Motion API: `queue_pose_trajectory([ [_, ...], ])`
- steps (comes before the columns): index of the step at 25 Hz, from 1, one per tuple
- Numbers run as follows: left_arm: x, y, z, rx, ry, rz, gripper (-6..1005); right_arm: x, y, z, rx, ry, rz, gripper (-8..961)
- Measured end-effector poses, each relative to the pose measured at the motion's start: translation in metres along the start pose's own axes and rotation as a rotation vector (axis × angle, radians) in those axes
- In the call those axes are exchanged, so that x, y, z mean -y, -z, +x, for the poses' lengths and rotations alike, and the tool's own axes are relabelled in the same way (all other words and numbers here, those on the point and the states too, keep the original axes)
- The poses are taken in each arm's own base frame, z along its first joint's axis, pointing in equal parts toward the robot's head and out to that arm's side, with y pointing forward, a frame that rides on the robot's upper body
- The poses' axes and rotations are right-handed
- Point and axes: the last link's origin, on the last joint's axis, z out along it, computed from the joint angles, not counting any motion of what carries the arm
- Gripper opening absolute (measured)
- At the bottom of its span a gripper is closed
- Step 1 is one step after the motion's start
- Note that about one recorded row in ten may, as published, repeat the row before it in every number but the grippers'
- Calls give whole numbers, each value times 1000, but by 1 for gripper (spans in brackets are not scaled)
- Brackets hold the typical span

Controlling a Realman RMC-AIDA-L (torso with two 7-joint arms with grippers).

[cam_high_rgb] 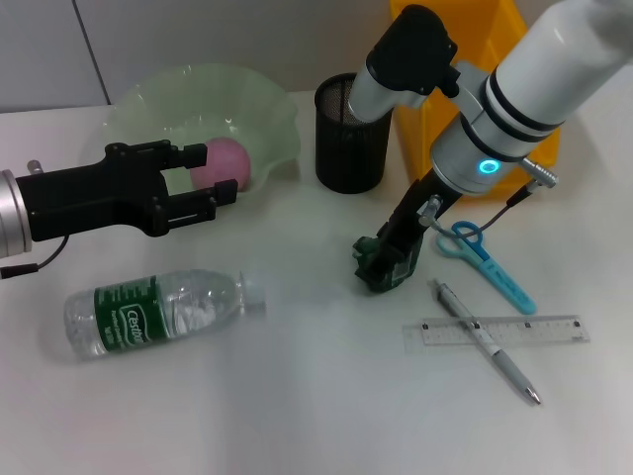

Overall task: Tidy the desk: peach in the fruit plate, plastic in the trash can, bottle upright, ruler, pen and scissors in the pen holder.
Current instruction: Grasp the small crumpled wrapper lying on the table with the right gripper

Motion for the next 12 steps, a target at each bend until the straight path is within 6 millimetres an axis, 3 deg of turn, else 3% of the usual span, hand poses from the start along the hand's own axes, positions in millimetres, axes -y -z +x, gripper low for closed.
queue_pose_trajectory([
  [12,1,-2,-1,3,8,4,649,0,1,1,-30,-21,11,622],
])
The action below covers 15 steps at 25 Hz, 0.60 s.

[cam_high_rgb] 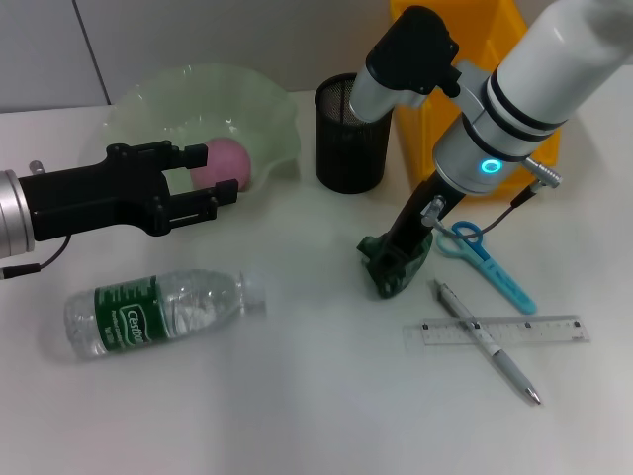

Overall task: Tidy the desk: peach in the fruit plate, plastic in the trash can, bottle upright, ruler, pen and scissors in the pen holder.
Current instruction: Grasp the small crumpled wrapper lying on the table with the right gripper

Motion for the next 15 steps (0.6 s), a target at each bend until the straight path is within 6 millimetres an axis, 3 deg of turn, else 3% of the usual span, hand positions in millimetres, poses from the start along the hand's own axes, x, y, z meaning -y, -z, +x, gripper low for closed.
queue_pose_trajectory([
  [10,2,0,0,2,2,13,651,-2,1,1,-17,-2,-5,238],
  [15,3,0,0,3,2,19,651,-2,1,1,-16,-8,-3,132],
])
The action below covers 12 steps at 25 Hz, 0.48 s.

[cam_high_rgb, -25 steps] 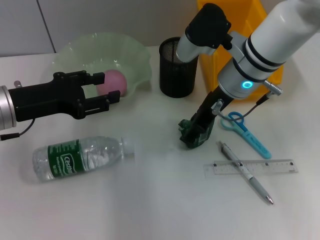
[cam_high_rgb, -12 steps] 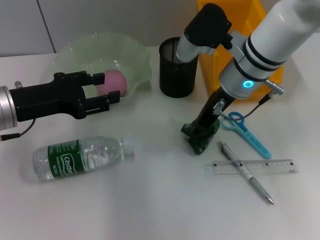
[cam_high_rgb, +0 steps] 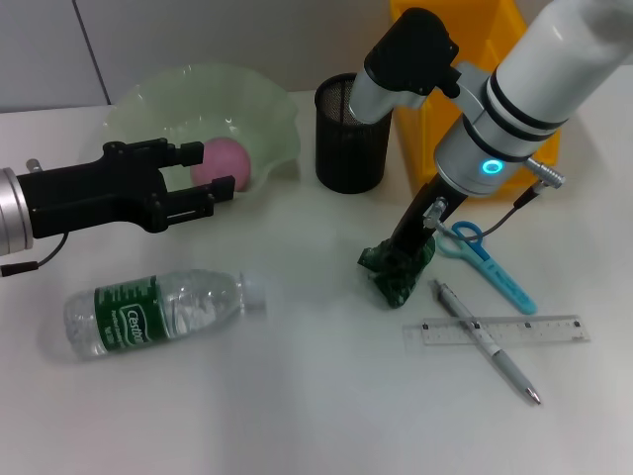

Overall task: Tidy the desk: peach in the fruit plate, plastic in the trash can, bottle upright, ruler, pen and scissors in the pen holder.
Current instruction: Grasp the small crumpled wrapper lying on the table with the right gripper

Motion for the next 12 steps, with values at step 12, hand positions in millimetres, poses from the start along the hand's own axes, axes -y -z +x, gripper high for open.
queue_pose_trajectory([
  [12,1,1,-2,3,6,9,651,3,7,-2,26,-19,18,29],
])
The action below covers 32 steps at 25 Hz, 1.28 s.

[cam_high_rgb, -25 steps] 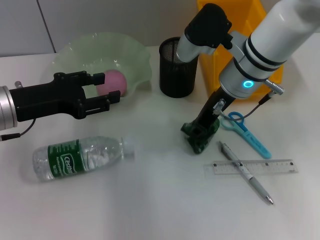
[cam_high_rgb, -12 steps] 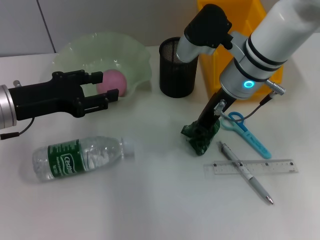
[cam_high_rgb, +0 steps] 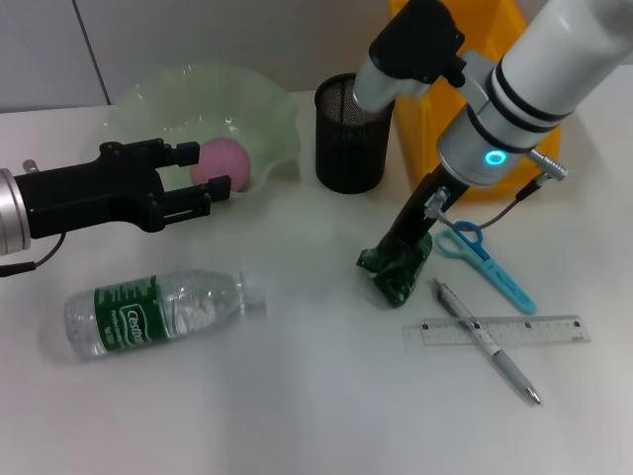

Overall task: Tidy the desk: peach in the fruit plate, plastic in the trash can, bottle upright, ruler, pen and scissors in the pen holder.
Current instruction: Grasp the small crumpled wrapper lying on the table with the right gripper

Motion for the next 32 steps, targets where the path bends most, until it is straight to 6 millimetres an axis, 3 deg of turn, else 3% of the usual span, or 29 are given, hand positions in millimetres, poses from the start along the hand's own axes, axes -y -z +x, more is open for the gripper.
queue_pose_trajectory([
  [2,0,0,0,0,0,0,651,1,1,-1,8,-7,5,17],
  [8,0,0,0,0,2,-2,651,-5,7,-8,14,22,-1,102],
  [13,0,0,1,-1,2,-5,651,-11,22,-11,13,56,-11,294],
  [16,1,0,1,1,0,-2,651,-14,29,-12,5,75,-19,526],
  [21,2,1,3,2,-6,0,651,-21,42,-8,-53,126,-34,709],
  [26,4,0,5,2,-13,1,651,-18,49,-1,-121,182,0,709],
  [32,4,-2,7,0,-17,-1,651,-13,39,1,-180,218,50,709],
])
